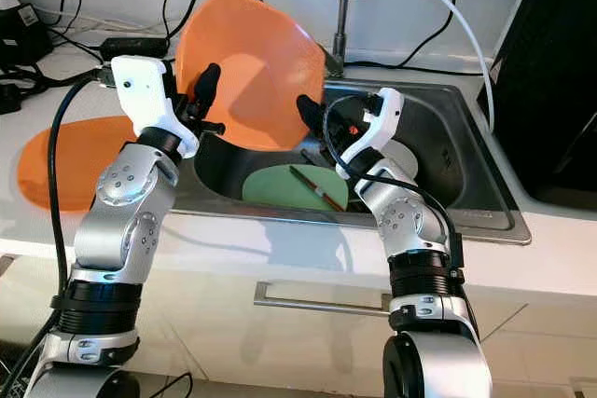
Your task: Kitchen organization
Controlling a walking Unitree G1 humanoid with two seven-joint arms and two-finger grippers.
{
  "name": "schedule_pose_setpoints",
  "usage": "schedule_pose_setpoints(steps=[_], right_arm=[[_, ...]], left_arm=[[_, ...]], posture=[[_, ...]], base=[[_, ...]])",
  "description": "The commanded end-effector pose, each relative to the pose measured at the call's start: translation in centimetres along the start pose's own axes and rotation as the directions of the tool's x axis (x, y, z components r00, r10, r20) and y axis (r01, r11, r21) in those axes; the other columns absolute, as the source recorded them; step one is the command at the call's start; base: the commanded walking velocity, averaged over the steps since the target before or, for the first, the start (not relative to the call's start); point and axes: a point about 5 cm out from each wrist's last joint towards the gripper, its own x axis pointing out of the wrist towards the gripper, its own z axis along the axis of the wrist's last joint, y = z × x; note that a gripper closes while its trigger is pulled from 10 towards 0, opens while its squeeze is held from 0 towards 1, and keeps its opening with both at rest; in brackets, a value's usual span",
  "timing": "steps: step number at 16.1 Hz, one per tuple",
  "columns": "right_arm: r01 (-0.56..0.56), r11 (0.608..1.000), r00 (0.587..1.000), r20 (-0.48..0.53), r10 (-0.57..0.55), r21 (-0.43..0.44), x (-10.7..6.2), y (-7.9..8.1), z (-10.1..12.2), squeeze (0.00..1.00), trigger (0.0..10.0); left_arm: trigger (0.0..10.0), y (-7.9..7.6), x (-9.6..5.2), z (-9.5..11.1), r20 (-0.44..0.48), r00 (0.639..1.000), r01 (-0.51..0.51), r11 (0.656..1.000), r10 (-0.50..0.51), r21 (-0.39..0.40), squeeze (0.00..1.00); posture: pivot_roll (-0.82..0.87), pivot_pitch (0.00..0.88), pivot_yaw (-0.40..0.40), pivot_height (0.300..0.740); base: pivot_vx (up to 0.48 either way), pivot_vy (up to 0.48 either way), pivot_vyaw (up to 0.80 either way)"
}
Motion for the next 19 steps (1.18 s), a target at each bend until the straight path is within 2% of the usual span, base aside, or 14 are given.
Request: schedule_pose_setpoints(steps=[1,9,10,11,19], right_arm=[[-0.016,1.0,1.0,-0.002,0.016,-0.003,0.0,0.2,0.2,0.0,10.0],[-0.021,1.0,1.0,0.009,0.021,0.007,0.0,0.3,0.3,0.0,10.0],[-0.015,1.0,1.0,0.015,0.015,0.007,0.0,0.2,0.3,0.0,4.5],[0.004,1.0,1.0,0.024,-0.004,0.006,-0.1,-0.1,0.5,0.0,0.0],[-0.002,1.0,0.998,0.056,0.0,0.03,-0.2,-0.1,0.8,0.0,0.0]], left_arm=[[10.0,-0.7,0.2,1.1,0.056,0.998,0.038,0.999,-0.038,-0.004,0.0],[10.0,-1.7,0.2,1.1,0.059,0.993,0.102,0.994,-0.1,-0.028,0.0],[10.0,-1.6,0.2,1.1,0.057,0.993,0.105,0.994,-0.104,-0.026,0.0],[10.0,-1.7,0.2,1.0,0.053,0.993,0.109,0.994,-0.108,-0.024,0.0],[10.0,-1.9,0.1,0.7,0.037,0.991,0.128,0.992,-0.128,-0.014,0.0]], posture=[[0.1,0.0,-0.006,0.74],[0.1,0.0,-0.005,0.74],[0.1,0.0,-0.004,0.74],[0.1,0.0,-0.003,0.74],[0.1,0.0,0.002,0.74]], base=[[0.0,0.0,0.0],[0.0,0.0,0.0],[0.0,0.0,0.0],[0.0,0.0,0.0],[0.0,0.0,0.0]])
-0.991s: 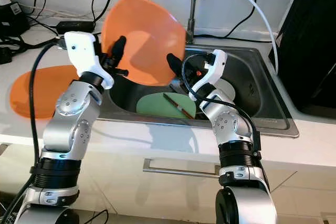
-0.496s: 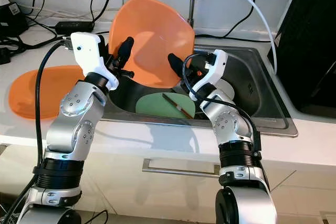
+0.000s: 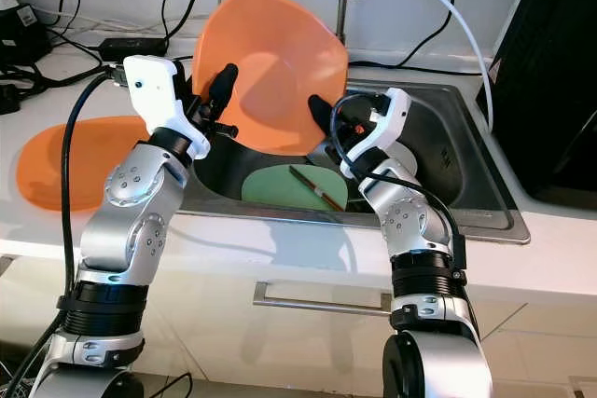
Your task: Kitchen organization
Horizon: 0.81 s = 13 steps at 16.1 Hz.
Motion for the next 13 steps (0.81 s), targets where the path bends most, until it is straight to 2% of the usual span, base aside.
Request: schedule_pose_setpoints(steps=[1,2,3,10,13], right_arm=[[-0.013,1.0,1.0,0.022,0.013,-0.003,0.1,0.3,0.4,0.0,0.0],[-0.013,1.0,1.0,0.023,0.013,-0.003,0.1,0.3,0.5,0.0,0.0],[-0.014,1.0,1.0,0.026,0.014,0.0,0.1,0.3,0.5,0.0,0.0],[-0.009,1.0,0.998,0.058,0.007,0.028,0.1,0.3,0.9,0.0,0.0],[0.026,0.998,0.994,0.109,-0.032,0.056,0.0,-0.2,1.6,0.0,0.0]], left_arm=[[10.0,-0.4,0.1,0.5,0.02,0.999,0.027,0.999,-0.028,0.023,0.0],[10.0,-0.4,0.1,0.4,0.019,0.999,0.028,0.999,-0.028,0.024,0.0],[10.0,-0.4,0.1,0.3,0.014,0.999,0.029,0.999,-0.029,0.027,1.0],[10.0,-0.5,0.0,-0.1,-0.014,0.999,0.041,0.998,-0.041,0.043,1.0],[10.0,-0.1,0.0,-0.3,-0.029,0.999,0.018,0.998,-0.016,0.055,1.0]], posture=[[0.1,0.0,0.002,0.74],[0.1,0.0,0.002,0.74],[0.1,0.0,0.002,0.74],[0.1,0.0,0.002,0.74],[0.1,0.0,0.001,0.74]], base=[[0.0,0.0,0.0],[0.0,0.0,0.0],[0.0,0.0,0.0],[0.0,0.0,0.0],[0.0,0.0,0.0]])
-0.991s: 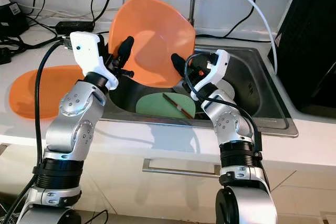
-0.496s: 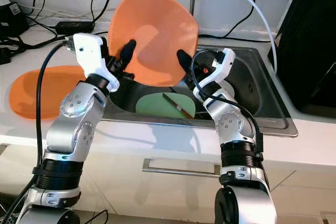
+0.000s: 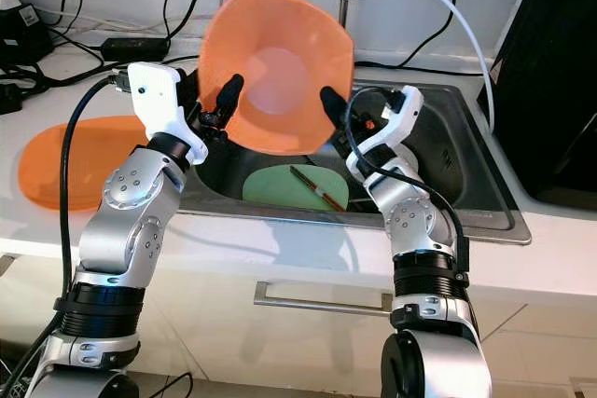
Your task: Kitchen organization
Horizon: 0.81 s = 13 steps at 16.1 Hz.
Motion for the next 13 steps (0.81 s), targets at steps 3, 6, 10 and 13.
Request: schedule_pose_setpoints(steps=[3,6,10,13], right_arm=[[0.025,0.999,0.995,0.098,-0.028,0.034,0.4,0.0,1.6,0.0,0.0],[0.062,0.997,0.988,0.137,-0.068,0.047,0.2,-0.6,2.1,0.0,0.0],[0.193,0.98,0.969,0.164,-0.183,-0.049,-0.1,-1.9,2.5,0.0,0.0],[0.27,0.943,0.959,0.143,-0.245,-0.193,-0.1,-2.4,2.0,0.0,10.0]], left_arm=[[10.0,0.0,0.3,0.4,0.007,1.0,-0.026,0.999,0.026,0.027,1.0],[10.0,0.7,0.3,0.5,0.012,0.997,-0.073,0.997,0.072,0.036,0.0],[10.0,0.9,0.4,0.8,0.027,0.995,-0.099,0.994,0.098,0.042,0.0],[10.0,0.4,0.4,0.7,0.001,0.999,-0.054,0.998,0.054,0.042,0.0]], posture=[[0.1,0.0,0.001,0.74],[0.1,0.0,0.002,0.74],[0.1,0.0,0.001,0.74],[0.1,0.0,0.001,0.74]], base=[[0.0,0.0,0.0],[0.0,0.0,0.0],[0.0,0.0,0.0],[0.0,0.0,0.0]])
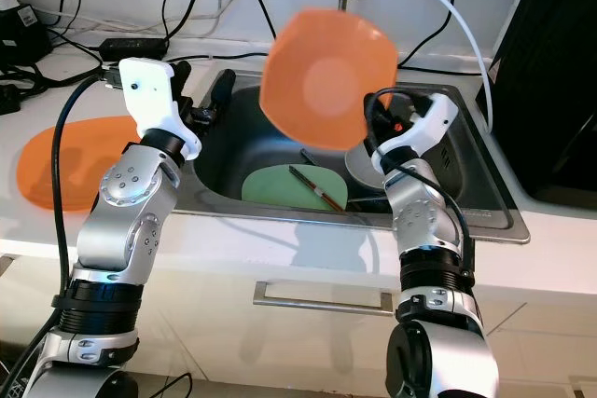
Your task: Kitchen organization
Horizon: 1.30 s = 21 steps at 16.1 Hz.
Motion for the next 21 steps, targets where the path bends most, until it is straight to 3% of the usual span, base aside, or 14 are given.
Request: schedule_pose_setpoints(steps=[1,3,5,6,8,9,11,17,18,21], right_arm=[[-0.009,0.993,1.0,0.026,0.012,-0.117,0.4,0.7,0.7,0.0,10.0],[0.004,0.976,1.0,0.031,0.003,-0.216,0.5,0.8,0.6,0.0,10.0],[0.015,0.903,0.999,0.044,0.005,-0.43,0.5,1.1,0.7,0.0,10.0],[-0.003,0.831,0.999,0.034,0.026,-0.556,0.5,1.4,0.4,0.0,10.0],[-0.014,0.818,0.999,0.029,0.037,-0.575,0.5,1.6,0.1,0.0,10.0],[-0.017,0.809,0.999,0.028,0.042,-0.588,0.6,1.6,0.0,0.0,10.0],[-0.05,0.736,0.998,0.003,0.07,-0.675,0.6,2.0,-0.6,0.0,10.0],[-0.085,0.663,0.996,-0.047,0.075,-0.744,0.4,1.8,-2.2,0.0,10.0],[-0.106,0.626,0.994,-0.068,0.085,-0.772,0.3,1.8,-2.8,0.0,10.0],[-0.118,0.614,0.993,-0.079,0.09,-0.78,0.2,1.9,-3.4,0.0,10.0]], left_arm=[[10.0,-0.9,0.2,0.2,-0.023,0.998,0.067,0.998,-0.067,0.003,0.0],[10.0,-1.5,0.1,-0.4,-0.096,0.988,0.122,0.992,-0.124,-0.022,0.0],[10.0,-2.5,-0.5,-1.7,-0.213,0.95,0.219,0.973,-0.228,-0.068,0.0],[10.0,-3.3,-1.3,-2.5,-0.272,0.91,0.298,0.95,-0.314,-0.096,0.0],[10.0,-4.0,-2.3,-3.4,-0.347,0.853,0.389,0.918,-0.39,-0.077,0.0],[10.0,-4.0,-2.5,-3.5,-0.361,0.844,0.395,0.915,-0.396,-0.082,0.0],[10.0,-3.7,-3.1,-4.0,-0.424,0.803,0.427,0.901,-0.419,-0.082,0.0],[10.0,-3.3,-4.0,-4.1,-0.469,0.779,0.434,0.898,-0.417,-0.077,0.0],[10.0,-3.1,-4.3,-4.1,-0.483,0.77,0.435,0.896,-0.418,-0.082,0.0],[10.0,-2.8,-5.1,-4.4,-0.508,0.748,0.449,0.89,-0.427,-0.087,0.0]], posture=[[0.1,0.0,0.001,0.74],[0.1,0.0,0.001,0.74],[0.1,0.0,0.003,0.74],[0.1,0.0,0.002,0.74],[0.1,0.0,0.003,0.74],[0.1,0.0,0.003,0.74],[0.1,0.0,0.006,0.74],[0.11,0.0,0.008,0.74],[0.12,0.0,0.011,0.74],[0.12,0.0,0.019,0.74]], base=[[0.0,0.0,0.0],[0.0,0.0,0.0],[0.0,0.0,0.0],[0.0,0.0,0.0],[0.0,0.0,0.0],[0.0,0.0,0.0],[0.0,0.0,0.0],[0.0,0.0,0.0],[0.0,0.0,0.0],[0.0,0.0,0.0]])
